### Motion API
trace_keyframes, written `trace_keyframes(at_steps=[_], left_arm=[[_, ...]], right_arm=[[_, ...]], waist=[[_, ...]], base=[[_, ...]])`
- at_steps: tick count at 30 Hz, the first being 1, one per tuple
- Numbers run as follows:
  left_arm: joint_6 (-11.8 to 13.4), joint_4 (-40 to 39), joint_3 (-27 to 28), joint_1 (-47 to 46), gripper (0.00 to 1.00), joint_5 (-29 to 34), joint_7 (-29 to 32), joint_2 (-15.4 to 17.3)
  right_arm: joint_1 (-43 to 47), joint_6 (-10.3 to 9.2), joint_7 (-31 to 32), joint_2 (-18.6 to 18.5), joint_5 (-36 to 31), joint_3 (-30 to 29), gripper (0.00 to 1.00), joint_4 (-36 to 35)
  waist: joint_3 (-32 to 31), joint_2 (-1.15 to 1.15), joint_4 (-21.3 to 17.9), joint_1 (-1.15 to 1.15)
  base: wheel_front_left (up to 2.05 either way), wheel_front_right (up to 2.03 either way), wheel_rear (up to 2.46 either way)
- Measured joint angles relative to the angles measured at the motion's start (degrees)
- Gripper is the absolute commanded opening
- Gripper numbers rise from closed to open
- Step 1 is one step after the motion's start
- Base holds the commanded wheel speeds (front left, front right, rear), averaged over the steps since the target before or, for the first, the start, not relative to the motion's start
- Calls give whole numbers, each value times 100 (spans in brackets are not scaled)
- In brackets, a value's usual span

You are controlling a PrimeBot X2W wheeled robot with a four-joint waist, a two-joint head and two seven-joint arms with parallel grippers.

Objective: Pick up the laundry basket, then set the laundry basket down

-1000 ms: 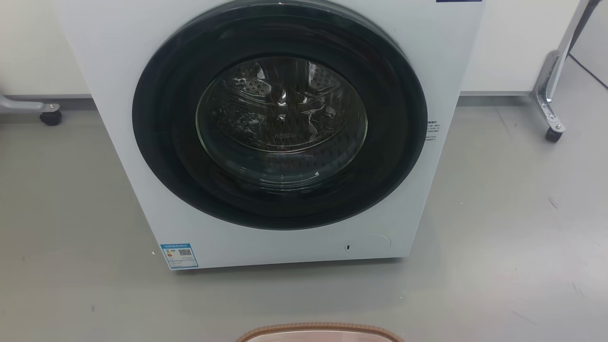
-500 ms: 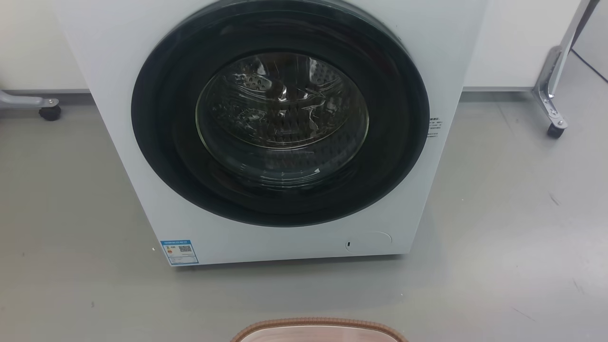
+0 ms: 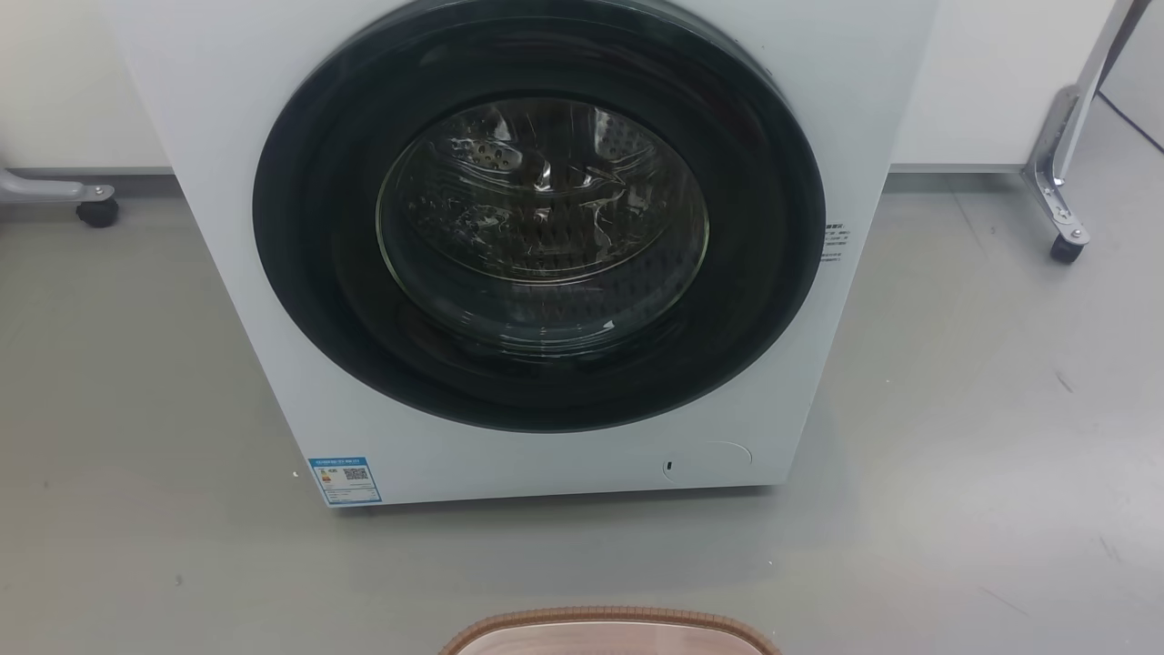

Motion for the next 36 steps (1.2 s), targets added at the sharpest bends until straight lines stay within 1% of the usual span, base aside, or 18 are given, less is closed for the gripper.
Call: trace_keyframes(at_steps=[10, 17, 24, 32, 36], left_arm=[[5, -5, -56, 23, 0, -29, -41, 11], [66, -59, -85, 19, 0, -47, -110, 20], [153, -183, -77, -281, 0, -76, -230, 53], [212, -252, 32, -860, 0, -75, -399, 92], [303, -319, 92, -1163, 0, -76, -464, 101]], right_arm=[[2, -7, -31, -9, 71, 103, 0, -25], [-49, -33, -101, -13, 146, 101, 0, -33], [-464, -83, -196, -41, 152, 79, 0, -59], [-1143, -135, -338, -63, 151, 35, 0, -75], [-1489, -182, -415, -78, 151, -14, 0, -77]], waist=[[25, 0, 6, 0], [212, 0, -11, 0], [531, 0, -22, 0], [1120, 0, -19, 1], [1443, 1, -17, 1]], base=[[0, 0, 0], [0, 0, 0], [0, 0, 0], [0, 0, 0], [0, 0, 0]])
